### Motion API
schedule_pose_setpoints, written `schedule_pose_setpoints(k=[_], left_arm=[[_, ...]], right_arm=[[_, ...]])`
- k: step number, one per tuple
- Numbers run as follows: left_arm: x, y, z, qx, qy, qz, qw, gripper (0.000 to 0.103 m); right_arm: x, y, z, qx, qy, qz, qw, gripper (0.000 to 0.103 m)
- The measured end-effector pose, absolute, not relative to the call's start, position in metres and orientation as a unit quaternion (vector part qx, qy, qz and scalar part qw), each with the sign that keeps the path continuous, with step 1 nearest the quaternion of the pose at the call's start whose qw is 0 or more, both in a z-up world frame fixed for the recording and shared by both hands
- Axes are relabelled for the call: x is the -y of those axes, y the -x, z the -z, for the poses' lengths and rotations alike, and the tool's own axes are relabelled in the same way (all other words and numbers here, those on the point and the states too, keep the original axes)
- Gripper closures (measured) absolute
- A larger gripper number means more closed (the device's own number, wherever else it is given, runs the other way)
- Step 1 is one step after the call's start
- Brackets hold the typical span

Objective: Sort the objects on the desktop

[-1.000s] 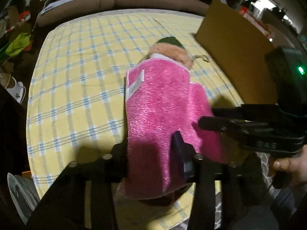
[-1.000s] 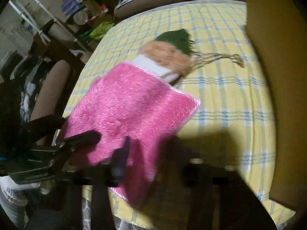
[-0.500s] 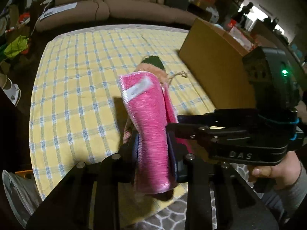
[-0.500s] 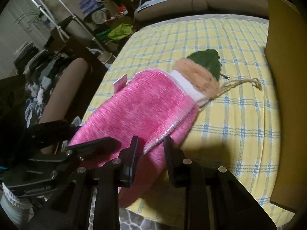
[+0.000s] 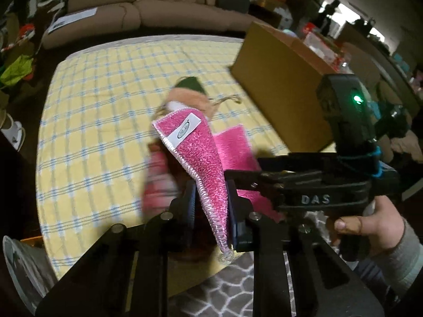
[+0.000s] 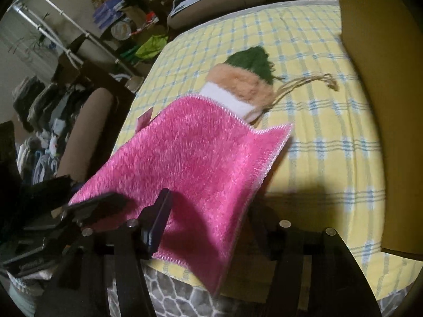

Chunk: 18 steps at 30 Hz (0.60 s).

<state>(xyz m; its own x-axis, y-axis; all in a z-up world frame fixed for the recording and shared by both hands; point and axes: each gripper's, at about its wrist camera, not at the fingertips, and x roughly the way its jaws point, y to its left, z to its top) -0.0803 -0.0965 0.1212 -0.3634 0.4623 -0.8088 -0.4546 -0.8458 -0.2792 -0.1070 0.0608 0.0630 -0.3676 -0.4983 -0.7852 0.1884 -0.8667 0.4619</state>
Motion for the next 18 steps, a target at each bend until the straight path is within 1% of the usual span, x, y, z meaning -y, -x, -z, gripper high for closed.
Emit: schedule_pose_setpoints(k=[1, 3, 5, 8, 11, 15, 17, 18], left_arm=[[0.092, 0.08, -0.119, 0.005, 0.493, -0.822, 0.285, 0.083], [0.083, 0.077, -0.112, 0.01, 0.498, -0.814, 0.301, 0.083], [0.076, 0.074, -0.101, 0.02, 0.507, -0.803, 0.312, 0.083], [0.071, 0.07, -0.088, 0.04, 0.512, -0.794, 0.325, 0.083], [0.068, 0.068, -0.083, 0.052, 0.504, -0.794, 0.336, 0.083], [0.062, 0.066, -0.083, 0.05, 0.492, -0.793, 0.355, 0.082], [0.058, 0.063, -0.087, 0.045, 0.482, -0.791, 0.373, 0.082], [0.057, 0.062, -0.09, 0.039, 0.48, -0.791, 0.377, 0.078]], right_arm=[[-0.065, 0.107, -0.063, 0.16, -0.52, 0.812, 0.21, 0.039], [-0.074, 0.108, -0.062, 0.192, -0.518, 0.806, 0.212, 0.027], [-0.079, 0.11, -0.058, 0.219, -0.521, 0.795, 0.221, 0.025], [-0.078, 0.113, -0.058, 0.229, -0.525, 0.786, 0.232, 0.023], [-0.069, 0.117, -0.058, 0.215, -0.536, 0.78, 0.242, 0.015], [-0.054, 0.119, -0.059, 0.201, -0.544, 0.771, 0.265, 0.014], [-0.045, 0.121, -0.055, 0.165, -0.558, 0.771, 0.258, 0.014], [-0.041, 0.122, -0.053, 0.152, -0.563, 0.77, 0.259, 0.015]])
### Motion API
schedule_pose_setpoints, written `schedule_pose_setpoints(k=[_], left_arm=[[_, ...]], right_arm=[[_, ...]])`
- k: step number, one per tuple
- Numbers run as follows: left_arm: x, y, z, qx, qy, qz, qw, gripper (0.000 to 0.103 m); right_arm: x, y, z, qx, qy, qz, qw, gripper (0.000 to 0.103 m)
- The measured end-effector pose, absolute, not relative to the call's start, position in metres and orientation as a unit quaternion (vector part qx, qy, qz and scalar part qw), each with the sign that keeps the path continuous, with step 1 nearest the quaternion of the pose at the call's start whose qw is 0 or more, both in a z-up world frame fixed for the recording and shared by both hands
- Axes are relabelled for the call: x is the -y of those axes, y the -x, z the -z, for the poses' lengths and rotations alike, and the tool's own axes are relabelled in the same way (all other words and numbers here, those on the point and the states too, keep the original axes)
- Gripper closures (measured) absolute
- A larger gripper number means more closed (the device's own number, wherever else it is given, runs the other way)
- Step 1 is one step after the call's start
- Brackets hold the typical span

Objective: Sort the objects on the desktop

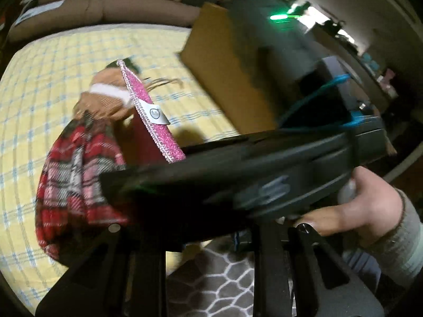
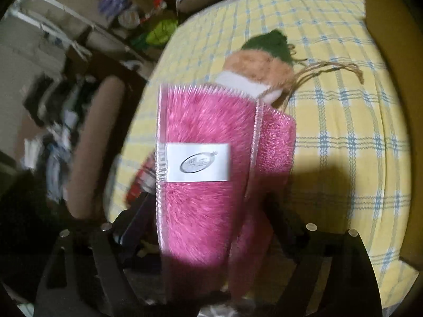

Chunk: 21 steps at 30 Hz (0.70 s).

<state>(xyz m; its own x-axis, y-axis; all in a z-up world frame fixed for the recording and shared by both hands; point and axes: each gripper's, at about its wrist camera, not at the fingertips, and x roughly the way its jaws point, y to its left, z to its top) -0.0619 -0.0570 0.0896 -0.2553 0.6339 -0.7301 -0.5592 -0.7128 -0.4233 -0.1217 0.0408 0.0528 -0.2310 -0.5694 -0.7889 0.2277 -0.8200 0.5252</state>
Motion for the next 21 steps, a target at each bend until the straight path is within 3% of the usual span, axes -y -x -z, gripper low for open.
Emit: schedule_pose_setpoints(k=[1, 2, 3, 4, 5, 6, 8, 10, 12, 15, 19, 20, 21], left_arm=[[0.058, 0.062, -0.091, 0.034, 0.48, -0.792, 0.375, 0.076], [0.06, 0.062, -0.092, 0.034, 0.48, -0.793, 0.374, 0.071], [0.065, 0.063, -0.094, 0.037, 0.482, -0.792, 0.374, 0.067], [0.07, 0.064, -0.094, 0.04, 0.486, -0.788, 0.376, 0.064], [0.078, 0.063, -0.096, 0.037, 0.483, -0.792, 0.371, 0.054], [0.087, 0.063, -0.099, 0.029, 0.479, -0.799, 0.363, 0.044], [0.107, 0.065, -0.104, 0.025, 0.47, -0.811, 0.347, 0.037], [0.127, 0.073, -0.107, 0.027, 0.466, -0.829, 0.309, 0.032], [0.134, 0.085, -0.103, 0.019, 0.476, -0.835, 0.275, 0.02], [0.124, 0.096, -0.091, -0.033, 0.492, -0.834, 0.248, 0.016], [0.102, 0.105, -0.064, -0.085, 0.526, -0.815, 0.227, 0.017], [0.097, 0.107, -0.057, -0.088, 0.536, -0.808, 0.228, 0.027], [0.092, 0.108, -0.052, -0.091, 0.543, -0.802, 0.23, 0.05]], right_arm=[[-0.039, 0.121, -0.051, 0.139, -0.564, 0.771, 0.26, 0.017], [-0.039, 0.121, -0.051, 0.132, -0.562, 0.774, 0.26, 0.026], [-0.04, 0.122, -0.051, 0.125, -0.561, 0.778, 0.256, 0.048], [-0.045, 0.123, -0.05, 0.123, -0.56, 0.78, 0.25, 0.062], [-0.05, 0.124, -0.048, 0.131, -0.56, 0.779, 0.25, 0.079], [-0.058, 0.125, -0.044, 0.143, -0.562, 0.776, 0.248, 0.08], [-0.068, 0.124, -0.039, 0.156, -0.559, 0.775, 0.251, 0.087], [-0.076, 0.123, -0.039, 0.176, -0.55, 0.776, 0.253, 0.087], [-0.079, 0.122, -0.041, 0.185, -0.546, 0.776, 0.256, 0.086], [-0.08, 0.119, -0.049, 0.186, -0.537, 0.78, 0.26, 0.086], [-0.087, 0.115, -0.072, 0.183, -0.517, 0.795, 0.259, 0.086], [-0.088, 0.114, -0.078, 0.181, -0.512, 0.798, 0.261, 0.086], [-0.088, 0.113, -0.085, 0.179, -0.507, 0.801, 0.263, 0.086]])
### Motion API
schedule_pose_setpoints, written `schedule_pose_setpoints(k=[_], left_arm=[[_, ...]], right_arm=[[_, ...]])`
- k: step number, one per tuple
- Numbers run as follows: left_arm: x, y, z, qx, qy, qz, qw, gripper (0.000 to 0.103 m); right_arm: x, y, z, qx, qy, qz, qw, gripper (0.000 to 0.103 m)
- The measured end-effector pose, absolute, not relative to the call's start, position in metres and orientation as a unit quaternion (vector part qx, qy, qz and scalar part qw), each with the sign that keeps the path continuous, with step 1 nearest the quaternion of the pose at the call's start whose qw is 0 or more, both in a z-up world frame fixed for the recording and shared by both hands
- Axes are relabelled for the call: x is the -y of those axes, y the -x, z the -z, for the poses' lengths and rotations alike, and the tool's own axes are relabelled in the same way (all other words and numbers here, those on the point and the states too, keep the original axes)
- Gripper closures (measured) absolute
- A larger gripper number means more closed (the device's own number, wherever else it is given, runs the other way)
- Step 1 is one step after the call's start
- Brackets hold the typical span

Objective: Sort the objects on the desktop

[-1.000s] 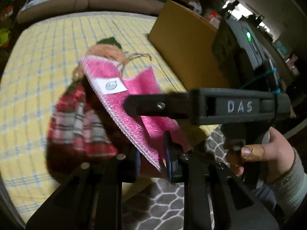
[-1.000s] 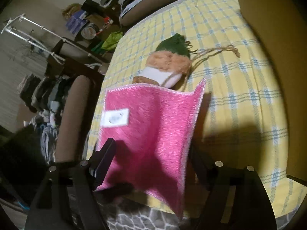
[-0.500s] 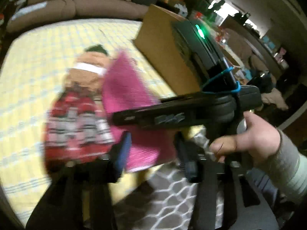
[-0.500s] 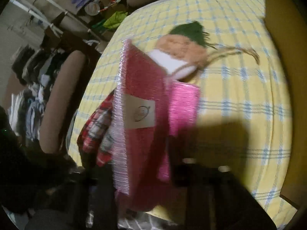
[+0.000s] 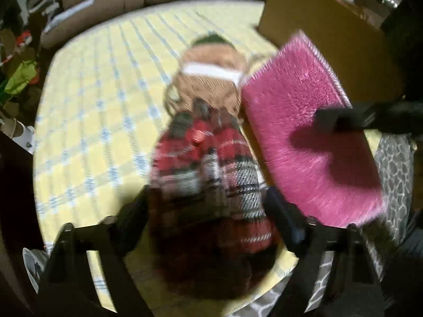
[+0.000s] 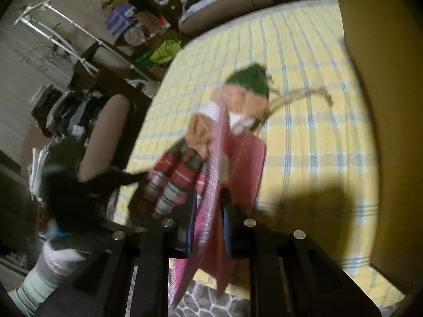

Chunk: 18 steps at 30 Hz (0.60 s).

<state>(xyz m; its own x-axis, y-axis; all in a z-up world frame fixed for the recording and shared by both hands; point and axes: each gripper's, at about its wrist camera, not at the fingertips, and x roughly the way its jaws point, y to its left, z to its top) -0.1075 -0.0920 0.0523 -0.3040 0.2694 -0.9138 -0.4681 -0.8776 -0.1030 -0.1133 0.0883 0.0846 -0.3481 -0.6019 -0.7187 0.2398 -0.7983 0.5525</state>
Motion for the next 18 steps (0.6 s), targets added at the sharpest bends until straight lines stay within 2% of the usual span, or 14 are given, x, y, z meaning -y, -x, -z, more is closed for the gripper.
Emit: schedule_pose_setpoints(k=[1, 2, 3, 7, 8, 9, 10, 11, 15, 18], left_arm=[[0.089, 0.108, -0.049, -0.096, 0.546, -0.801, 0.225, 0.054], [0.089, 0.108, -0.05, -0.094, 0.542, -0.805, 0.223, 0.065], [0.091, 0.109, -0.052, -0.077, 0.541, -0.806, 0.228, 0.081], [0.105, 0.109, -0.056, 0.012, 0.551, -0.796, 0.251, 0.082], [0.107, 0.106, -0.056, 0.023, 0.551, -0.794, 0.255, 0.082], [0.108, 0.102, -0.055, 0.036, 0.552, -0.789, 0.265, 0.082], [0.109, 0.098, -0.053, 0.05, 0.555, -0.783, 0.275, 0.082], [0.109, 0.094, -0.05, 0.065, 0.558, -0.777, 0.284, 0.082], [0.104, 0.08, -0.048, 0.13, 0.557, -0.751, 0.33, 0.082], [0.099, 0.076, -0.04, 0.161, 0.561, -0.732, 0.352, 0.082]], right_arm=[[-0.088, 0.113, -0.091, 0.176, -0.503, 0.804, 0.265, 0.086], [-0.088, 0.112, -0.098, 0.172, -0.499, 0.805, 0.269, 0.086], [-0.087, 0.112, -0.103, 0.165, -0.499, 0.807, 0.27, 0.086], [-0.081, 0.108, -0.097, 0.114, -0.522, 0.809, 0.244, 0.08], [-0.085, 0.105, -0.093, 0.11, -0.524, 0.813, 0.23, 0.064], [-0.088, 0.102, -0.087, 0.116, -0.525, 0.814, 0.219, 0.035], [-0.092, 0.1, -0.079, 0.131, -0.529, 0.813, 0.208, 0.021], [-0.094, 0.099, -0.072, 0.141, -0.533, 0.81, 0.2, 0.012], [-0.1, 0.094, -0.038, 0.172, -0.554, 0.793, 0.187, 0.011], [-0.106, 0.092, -0.038, 0.205, -0.536, 0.796, 0.194, 0.011]])
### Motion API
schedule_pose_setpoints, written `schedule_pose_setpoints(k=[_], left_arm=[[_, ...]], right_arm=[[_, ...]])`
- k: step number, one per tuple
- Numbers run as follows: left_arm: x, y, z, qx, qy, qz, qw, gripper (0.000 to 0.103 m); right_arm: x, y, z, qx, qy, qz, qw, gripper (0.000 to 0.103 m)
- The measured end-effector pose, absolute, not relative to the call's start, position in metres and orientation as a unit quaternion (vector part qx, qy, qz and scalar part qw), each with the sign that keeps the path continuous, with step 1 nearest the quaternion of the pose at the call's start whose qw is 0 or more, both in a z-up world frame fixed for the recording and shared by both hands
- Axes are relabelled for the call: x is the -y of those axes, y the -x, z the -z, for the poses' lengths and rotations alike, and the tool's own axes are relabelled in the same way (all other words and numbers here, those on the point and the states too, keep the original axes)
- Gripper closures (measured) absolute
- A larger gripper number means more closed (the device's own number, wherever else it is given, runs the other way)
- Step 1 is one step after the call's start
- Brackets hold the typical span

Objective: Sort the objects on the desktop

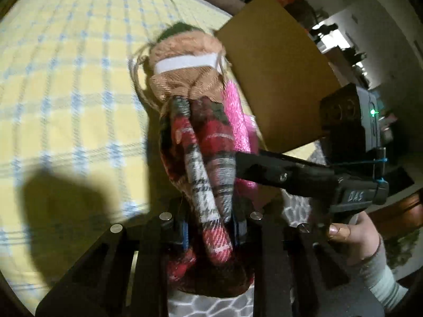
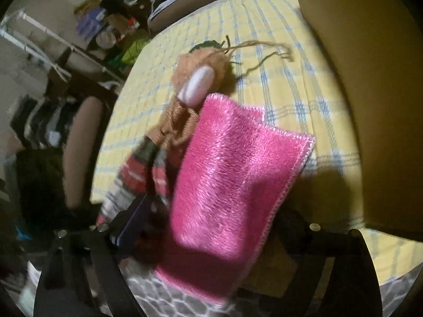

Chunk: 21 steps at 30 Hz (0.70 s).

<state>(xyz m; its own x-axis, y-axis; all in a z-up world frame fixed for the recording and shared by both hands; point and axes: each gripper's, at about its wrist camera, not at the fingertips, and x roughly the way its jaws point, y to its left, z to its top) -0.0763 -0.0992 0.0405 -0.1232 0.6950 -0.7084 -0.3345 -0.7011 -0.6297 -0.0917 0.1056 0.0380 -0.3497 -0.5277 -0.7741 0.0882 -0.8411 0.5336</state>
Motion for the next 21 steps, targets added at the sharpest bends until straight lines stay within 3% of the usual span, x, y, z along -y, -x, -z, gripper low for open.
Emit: schedule_pose_setpoints(k=[6, 12, 21], left_arm=[[0.096, 0.072, -0.038, 0.158, 0.55, -0.729, 0.377, 0.081], [0.103, 0.069, -0.052, 0.162, 0.525, -0.736, 0.397, 0.081], [0.107, 0.075, -0.116, 0.145, 0.47, -0.765, 0.416, 0.081]], right_arm=[[-0.108, 0.099, -0.021, 0.361, -0.517, 0.726, 0.274, 0.018], [-0.102, 0.098, -0.02, 0.355, -0.512, 0.731, 0.28, 0.029], [-0.097, 0.091, -0.091, 0.284, -0.474, 0.779, 0.297, 0.041]])
